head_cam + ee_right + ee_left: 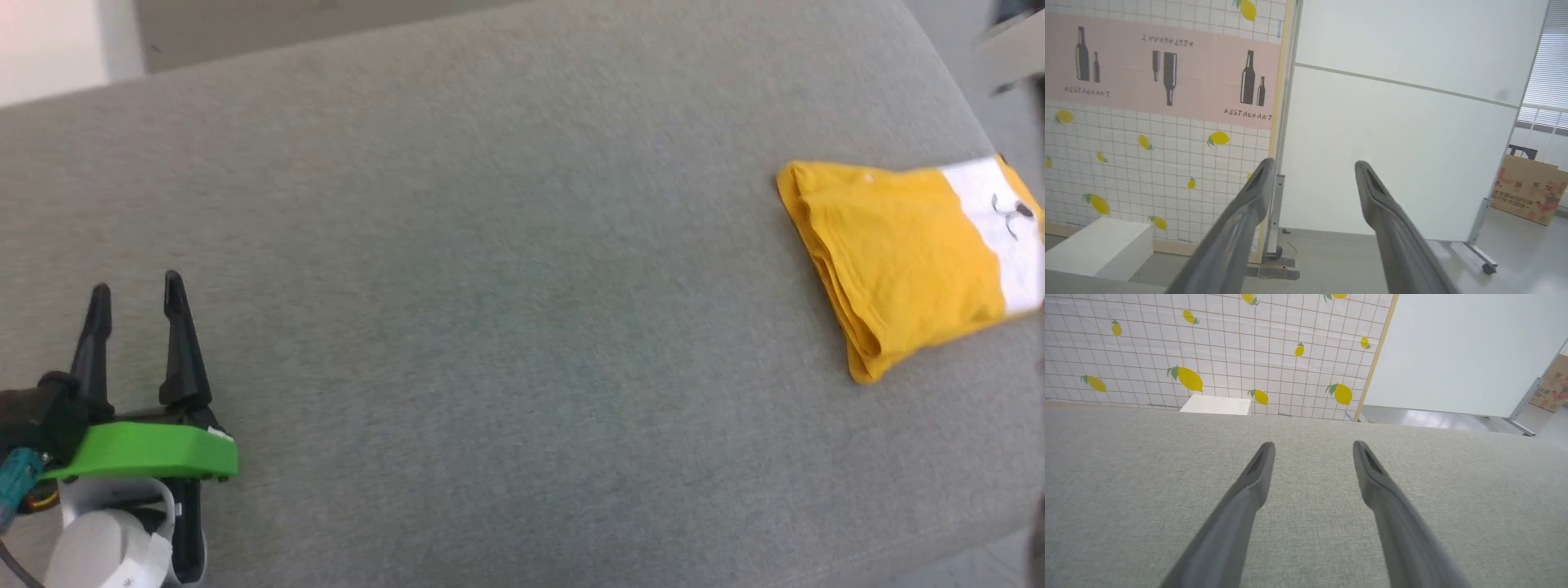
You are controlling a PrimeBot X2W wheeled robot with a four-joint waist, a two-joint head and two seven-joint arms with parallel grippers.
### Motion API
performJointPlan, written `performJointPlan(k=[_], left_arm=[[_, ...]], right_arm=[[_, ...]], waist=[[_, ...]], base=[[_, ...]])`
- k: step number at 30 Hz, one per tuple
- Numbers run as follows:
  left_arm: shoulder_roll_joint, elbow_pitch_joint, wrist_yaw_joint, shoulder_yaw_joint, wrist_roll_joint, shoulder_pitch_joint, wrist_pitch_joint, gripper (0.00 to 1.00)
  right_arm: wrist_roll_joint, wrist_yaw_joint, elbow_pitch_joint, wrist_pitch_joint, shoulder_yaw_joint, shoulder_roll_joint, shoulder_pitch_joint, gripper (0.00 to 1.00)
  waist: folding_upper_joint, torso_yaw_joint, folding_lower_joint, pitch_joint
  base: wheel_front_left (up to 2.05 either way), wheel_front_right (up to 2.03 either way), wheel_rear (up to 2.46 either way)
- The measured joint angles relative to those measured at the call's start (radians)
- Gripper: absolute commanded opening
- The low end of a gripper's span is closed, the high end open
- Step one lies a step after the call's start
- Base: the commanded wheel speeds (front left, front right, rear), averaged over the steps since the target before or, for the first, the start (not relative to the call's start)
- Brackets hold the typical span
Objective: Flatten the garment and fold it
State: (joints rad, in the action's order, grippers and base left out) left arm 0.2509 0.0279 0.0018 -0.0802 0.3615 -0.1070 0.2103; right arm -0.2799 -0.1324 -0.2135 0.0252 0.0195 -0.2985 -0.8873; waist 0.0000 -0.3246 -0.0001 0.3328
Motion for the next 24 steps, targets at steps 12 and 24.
performJointPlan(k=[12,24], left_arm=[[-0.083,-0.050,0.011,-0.025,0.012,0.024,0.043,1.00],[-0.124,-0.086,-0.011,0.016,-0.052,0.074,0.047,1.00]], right_arm=[[-0.017,0.000,0.035,0.222,-0.049,0.240,0.333,1.00],[-0.059,0.000,0.032,0.230,-0.019,0.247,0.640,1.00]], waist=[[0.0000,0.150,0.0000,-0.174],[0.0000,0.281,0.0000,-0.308]], base=[[0.00,0.00,0.00],[0.00,0.00,0.00]])
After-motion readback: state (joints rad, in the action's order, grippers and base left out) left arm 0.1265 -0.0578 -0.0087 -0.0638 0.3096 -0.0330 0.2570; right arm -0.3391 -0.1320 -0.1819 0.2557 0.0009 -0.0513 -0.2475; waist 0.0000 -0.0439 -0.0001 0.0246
